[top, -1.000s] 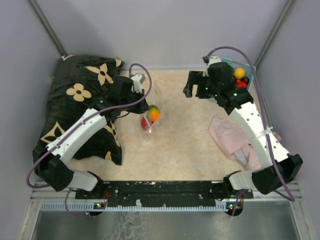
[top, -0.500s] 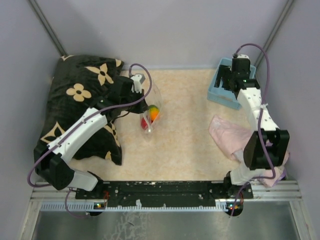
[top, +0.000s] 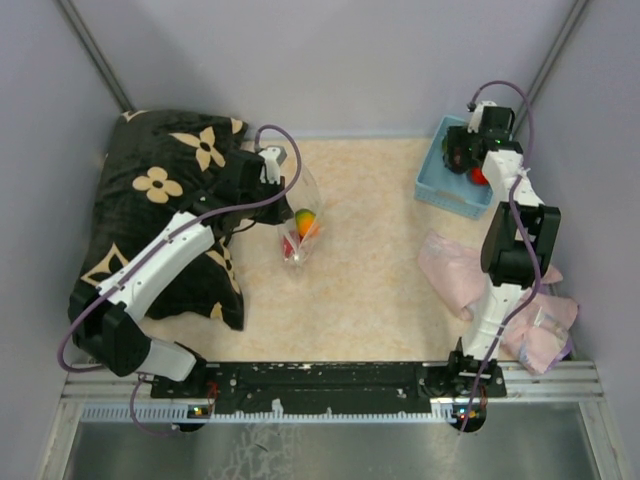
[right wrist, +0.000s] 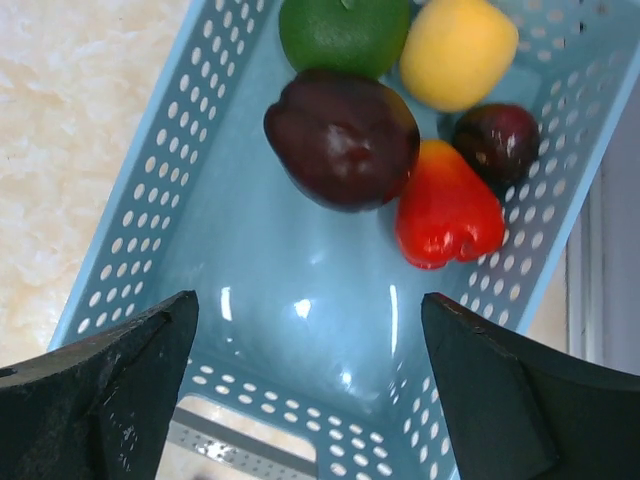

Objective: Place the food in the zip-top bag and seal the zipper
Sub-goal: Pick up the fake fruit from the bin.

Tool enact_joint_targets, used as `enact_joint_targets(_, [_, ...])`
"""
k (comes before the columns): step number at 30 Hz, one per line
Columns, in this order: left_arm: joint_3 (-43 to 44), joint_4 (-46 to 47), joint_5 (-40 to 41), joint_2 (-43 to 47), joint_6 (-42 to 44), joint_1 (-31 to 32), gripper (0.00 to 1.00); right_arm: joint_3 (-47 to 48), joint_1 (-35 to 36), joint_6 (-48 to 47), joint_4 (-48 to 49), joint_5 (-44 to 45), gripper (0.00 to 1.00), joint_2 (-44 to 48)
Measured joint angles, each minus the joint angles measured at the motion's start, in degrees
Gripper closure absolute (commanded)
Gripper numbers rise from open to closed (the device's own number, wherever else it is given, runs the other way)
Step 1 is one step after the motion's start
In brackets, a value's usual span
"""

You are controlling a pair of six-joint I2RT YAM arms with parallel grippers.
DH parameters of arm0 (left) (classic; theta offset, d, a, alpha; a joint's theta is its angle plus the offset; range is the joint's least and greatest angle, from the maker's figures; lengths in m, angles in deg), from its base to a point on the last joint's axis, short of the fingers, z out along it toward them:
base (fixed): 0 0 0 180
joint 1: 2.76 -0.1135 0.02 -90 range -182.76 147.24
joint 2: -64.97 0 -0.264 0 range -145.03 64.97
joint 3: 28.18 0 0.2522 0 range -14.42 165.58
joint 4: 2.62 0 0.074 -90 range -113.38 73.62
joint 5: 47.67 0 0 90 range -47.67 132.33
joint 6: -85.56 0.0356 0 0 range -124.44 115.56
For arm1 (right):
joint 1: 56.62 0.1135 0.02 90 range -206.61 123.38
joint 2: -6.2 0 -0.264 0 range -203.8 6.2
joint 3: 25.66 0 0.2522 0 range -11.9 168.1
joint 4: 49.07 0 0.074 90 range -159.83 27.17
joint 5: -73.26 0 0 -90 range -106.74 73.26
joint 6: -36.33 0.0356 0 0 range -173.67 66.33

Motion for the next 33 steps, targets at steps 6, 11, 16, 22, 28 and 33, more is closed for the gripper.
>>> enact_joint_targets(6, [0.0,-0.1,0.1,-0.7,0.2,-0.3,1.00,8.4,0.0,-9.4,2.1,-4.5,0.05,-5.4])
enact_joint_targets(11, [0.3,-0.7,0.1,-2.3,0.4,-0.3,1.00,19.0,0.0,-15.2,2.1,-6.3,0.04,-13.8])
enact_joint_targets(16, [1.0,-1.5,0.1,-3.3,0.7,-0.5,1.00,21.3,0.0,-20.5,1.6,-7.8,0.04,-19.4])
enact_joint_targets(22, [3.6,-2.8,0.3,-3.7,1.5,-0.6,1.00,22.1,0.0,-23.5,0.6,-9.1,0.04,-24.0])
enact_joint_targets(28, [5.4,-3.7,0.4,-3.7,2.3,-0.7,1.00,22.1,0.0,-24.7,-0.6,-9.0,0.04,-24.6])
enact_joint_targets(33, [5.8,-4.2,0.5,-3.7,2.6,-1.2,1.00,22.0,0.0,-25.0,-2.3,-8.5,0.05,-24.6])
